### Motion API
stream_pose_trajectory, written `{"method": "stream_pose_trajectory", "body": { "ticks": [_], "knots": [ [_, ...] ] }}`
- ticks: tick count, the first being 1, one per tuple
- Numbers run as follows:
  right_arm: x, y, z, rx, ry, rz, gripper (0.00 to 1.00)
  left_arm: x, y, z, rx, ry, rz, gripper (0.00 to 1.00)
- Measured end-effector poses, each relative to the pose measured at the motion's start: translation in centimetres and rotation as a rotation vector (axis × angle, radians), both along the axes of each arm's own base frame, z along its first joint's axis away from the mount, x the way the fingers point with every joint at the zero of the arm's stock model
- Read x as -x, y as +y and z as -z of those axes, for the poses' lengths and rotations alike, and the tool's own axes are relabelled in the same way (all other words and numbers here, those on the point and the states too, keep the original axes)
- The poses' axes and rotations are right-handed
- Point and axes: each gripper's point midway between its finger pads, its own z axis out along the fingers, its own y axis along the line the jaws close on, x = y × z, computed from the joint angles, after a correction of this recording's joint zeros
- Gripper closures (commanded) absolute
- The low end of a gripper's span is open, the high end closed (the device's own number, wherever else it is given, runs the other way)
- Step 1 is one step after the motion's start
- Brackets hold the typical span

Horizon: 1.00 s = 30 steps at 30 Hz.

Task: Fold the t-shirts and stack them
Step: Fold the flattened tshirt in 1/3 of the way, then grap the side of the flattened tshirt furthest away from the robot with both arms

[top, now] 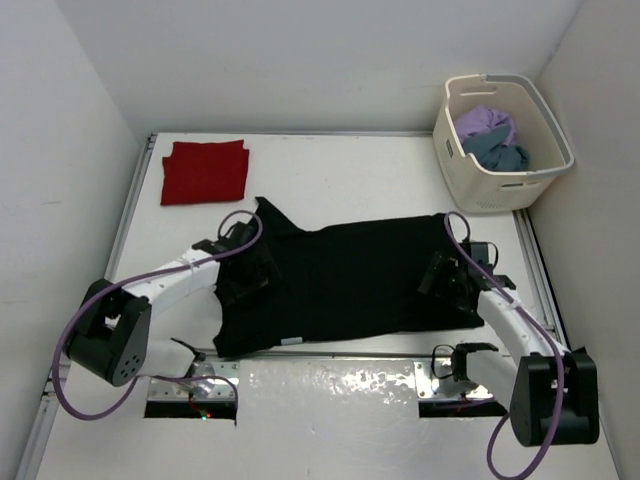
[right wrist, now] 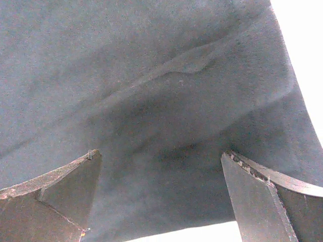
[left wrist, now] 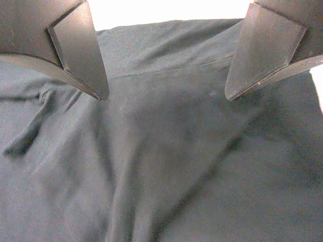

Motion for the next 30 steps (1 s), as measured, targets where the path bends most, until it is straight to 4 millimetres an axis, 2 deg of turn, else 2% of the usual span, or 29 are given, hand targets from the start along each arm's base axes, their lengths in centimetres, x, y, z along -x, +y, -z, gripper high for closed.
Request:
{"method": "stream_pose_trajectory", "body": {
  "ticks": [1,3,6,9,10,12,15,17,20,24,30],
  "knots": [
    [0.0,-0.1,-0.4,0.005,0.004,-0.008,0.01,-0.3,0.4,-0.6,-0.031,-0.004,-0.005,0.00],
    [-1.2,-0.4,-2.1,0.028,-0.024,-0.025,0.01,-3.0,0.6,-3.0,-0.060,-0.083,-0.015,0.00],
    [-5.3,-0.9,-6.3,0.063,-0.166,-0.026,0.01,-9.4,0.2,-7.3,-0.052,-0.249,-0.036,0.00],
    [-9.1,-1.2,-9.5,0.087,-0.273,-0.023,0.01,-15.5,0.4,-10.0,-0.060,-0.358,-0.060,0.00],
    [-10.2,-1.4,-10.1,0.095,-0.292,-0.018,0.01,-17.7,0.4,-10.5,-0.067,-0.385,-0.065,0.00],
    [-12.2,-1.7,-10.7,0.113,-0.315,-0.009,0.01,-20.5,0.5,-10.3,-0.089,-0.395,-0.059,0.00],
    [-13.9,-2.0,-10.3,0.126,-0.314,0.000,0.01,-24.8,0.6,-8.6,-0.120,-0.381,-0.057,0.02],
    [-14.6,-2.1,-9.9,0.132,-0.303,0.004,0.01,-26.0,0.8,-6.9,-0.138,-0.358,-0.053,0.05],
    [-15.6,-2.3,-9.6,0.139,-0.293,0.002,0.01,-26.2,1.6,-4.9,-0.177,-0.316,-0.051,0.06],
    [-16.9,-2.6,-9.7,0.156,-0.299,0.010,0.01,-26.2,2.7,-3.6,-0.221,-0.289,-0.062,0.12],
    [-17.5,-2.7,-9.2,0.162,-0.303,0.007,0.01,-27.4,2.9,-0.9,-0.237,-0.275,-0.057,0.24]
  ]
}}
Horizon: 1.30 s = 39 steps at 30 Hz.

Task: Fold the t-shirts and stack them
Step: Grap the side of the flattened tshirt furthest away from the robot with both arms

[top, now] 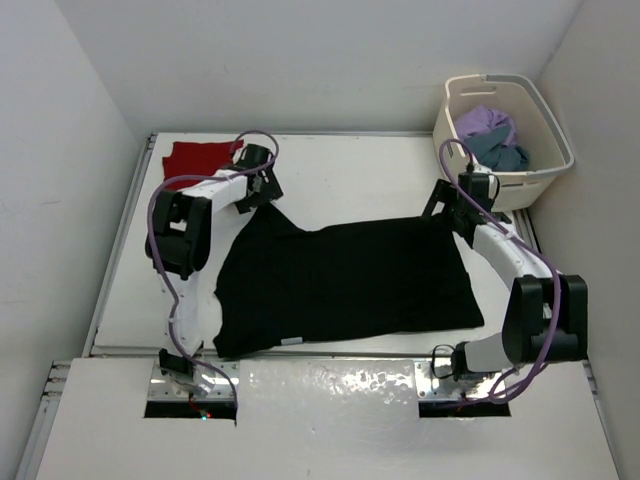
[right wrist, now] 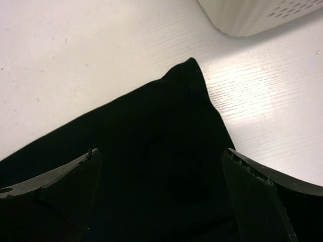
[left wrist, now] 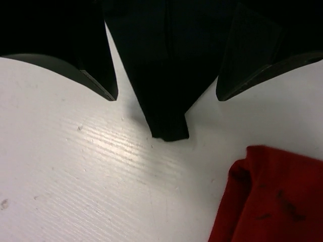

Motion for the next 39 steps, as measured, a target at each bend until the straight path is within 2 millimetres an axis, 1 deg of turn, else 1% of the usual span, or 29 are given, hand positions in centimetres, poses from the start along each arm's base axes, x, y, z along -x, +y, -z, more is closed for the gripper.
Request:
{"method": "stream_pose_trajectory", "body": {
  "ticks": [2,3,4,6,8,10,11,12,13,17,19,24,26,28,30,34,36,37,38,39],
  "knots": [
    [-0.1,0.0,0.1,0.005,-0.001,-0.004,0.01,-0.5,-0.1,1.1,-0.003,0.003,0.001,0.27],
    [-0.1,0.0,0.1,0.006,0.000,-0.005,0.01,-0.9,0.0,1.4,-0.012,-0.003,-0.001,0.30],
    [-0.1,0.0,0.2,0.008,0.003,-0.007,0.01,-1.3,0.0,1.3,-0.014,-0.019,-0.004,0.36],
    [-0.1,-0.1,0.4,0.010,0.008,-0.009,0.01,-2.1,-0.1,1.3,-0.012,-0.040,-0.002,0.42],
    [-0.1,-0.1,0.7,0.016,0.016,-0.012,0.01,-2.9,-0.2,1.3,-0.013,-0.055,-0.004,0.60],
    [0.0,-0.3,1.1,0.028,0.029,-0.010,0.01,-3.6,-0.4,1.3,-0.011,-0.069,0.003,0.71],
    [0.0,-0.5,1.5,0.037,0.042,-0.005,0.01,-3.8,-0.5,1.4,-0.008,-0.073,0.004,0.91],
    [0.0,-0.5,1.8,0.041,0.049,-0.003,0.01,-3.9,-0.5,1.5,-0.008,-0.073,0.006,0.91],
    [-0.1,-0.5,2.1,0.047,0.061,-0.001,0.01,-4.0,-0.5,1.6,-0.010,-0.074,0.013,1.00],
    [-1.2,-0.8,3.7,0.079,0.110,0.039,0.01,-4.0,-0.5,1.6,-0.011,-0.074,0.015,1.00],
    [-2.3,-0.6,4.2,0.097,0.121,0.066,0.01,-4.0,-0.5,1.6,-0.015,-0.074,0.016,1.00],
    [-5.4,-0.2,4.2,0.165,0.105,0.156,0.03,-3.9,-0.3,1.3,-0.027,-0.077,0.024,1.00],
    [-6.4,-0.2,4.4,0.180,0.104,0.189,0.06,-3.7,-0.3,0.9,-0.029,-0.082,0.030,1.00],
    [-7.1,-0.6,4.8,0.195,0.112,0.224,0.08,-3.4,-0.2,0.2,-0.030,-0.089,0.033,1.00],
    [-7.3,-1.0,5.7,0.212,0.132,0.250,0.11,-3.2,-0.1,-0.7,-0.029,-0.104,0.036,1.00],
    [-6.3,-1.8,7.9,0.256,0.199,0.282,0.15,-2.9,0.0,-2.8,-0.022,-0.138,0.043,1.00],
    [-6.2,-2.1,8.8,0.274,0.224,0.287,0.18,-2.4,-0.1,-3.5,-0.014,-0.148,0.050,1.00],
    [-6.3,-2.2,9.0,0.280,0.226,0.297,0.20,-2.2,-0.1,-3.7,-0.010,-0.150,0.052,1.00],
    [-6.5,-2.3,8.9,0.287,0.224,0.302,0.26,-1.8,-0.1,-3.8,-0.007,-0.149,0.054,1.00],
    [-6.7,-2.3,8.8,0.289,0.222,0.305,0.28,-1.4,0.0,-3.9,-0.005,-0.145,0.056,1.00]
  ]
}}
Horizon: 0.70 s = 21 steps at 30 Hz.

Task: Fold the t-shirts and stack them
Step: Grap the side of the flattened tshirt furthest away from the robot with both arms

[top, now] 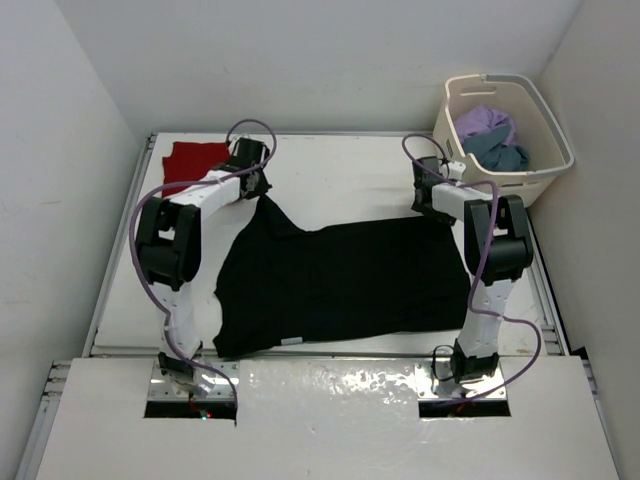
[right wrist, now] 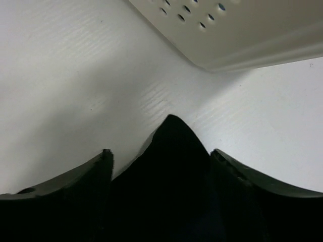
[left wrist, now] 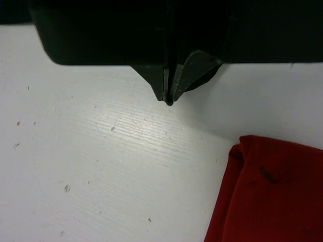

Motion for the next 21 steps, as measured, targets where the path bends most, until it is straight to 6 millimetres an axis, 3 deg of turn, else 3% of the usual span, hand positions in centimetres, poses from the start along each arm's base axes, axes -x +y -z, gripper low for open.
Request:
{"method": "stream_pose_trajectory", "body": {
  "ticks": [2,6,12,14,21],
  "knots": [
    [-0.1,-0.1,0.0,0.007,-0.001,0.005,0.35,0.7,0.0,-0.1,0.006,0.005,0.006,1.00],
    [0.1,-0.4,0.4,0.020,0.011,0.016,0.63,2.5,0.2,-0.2,0.014,0.019,0.015,1.00],
    [0.8,-0.8,0.7,0.042,0.023,0.029,0.82,4.3,0.4,-1.9,0.029,0.002,0.020,1.00],
    [1.2,-1.0,0.7,0.054,0.035,0.024,1.00,4.8,0.5,-2.6,0.034,-0.009,0.022,1.00],
    [1.4,-1.3,0.6,0.080,0.054,0.002,1.00,6.9,0.6,-3.9,0.058,-0.017,0.025,1.00]
  ]
}}
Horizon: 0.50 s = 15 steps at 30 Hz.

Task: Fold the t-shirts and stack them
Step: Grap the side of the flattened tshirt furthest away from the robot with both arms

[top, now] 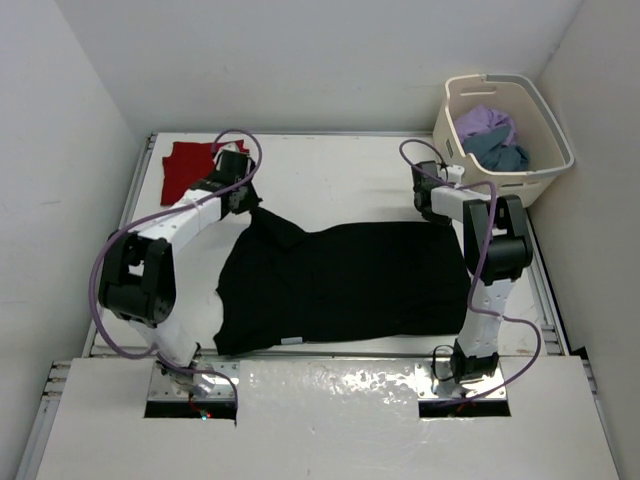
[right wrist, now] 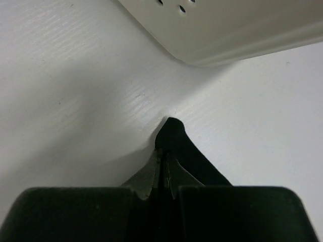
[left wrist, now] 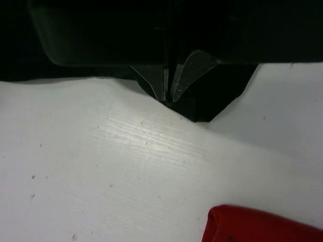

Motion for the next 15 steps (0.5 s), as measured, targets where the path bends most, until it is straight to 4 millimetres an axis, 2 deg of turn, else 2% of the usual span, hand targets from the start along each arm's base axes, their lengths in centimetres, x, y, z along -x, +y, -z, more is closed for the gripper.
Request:
{"method": "stream_pose_trajectory", "body": {
  "ticks": [5,7,11,15],
  "knots": [
    [-0.1,0.1,-1.5,0.003,-0.016,-0.040,1.00,3.1,0.5,-0.1,0.009,0.050,-0.010,1.00],
    [0.7,0.2,-2.8,-0.001,-0.036,-0.057,1.00,4.5,0.7,-0.4,0.013,0.068,-0.018,1.00],
    [2.4,0.1,-5.6,-0.004,-0.079,-0.073,1.00,8.0,1.3,-0.8,0.026,0.129,-0.029,1.00],
    [3.4,0.2,-7.5,-0.012,-0.109,-0.096,1.00,12.1,1.4,-0.9,0.055,0.222,-0.021,1.00]
  ]
}}
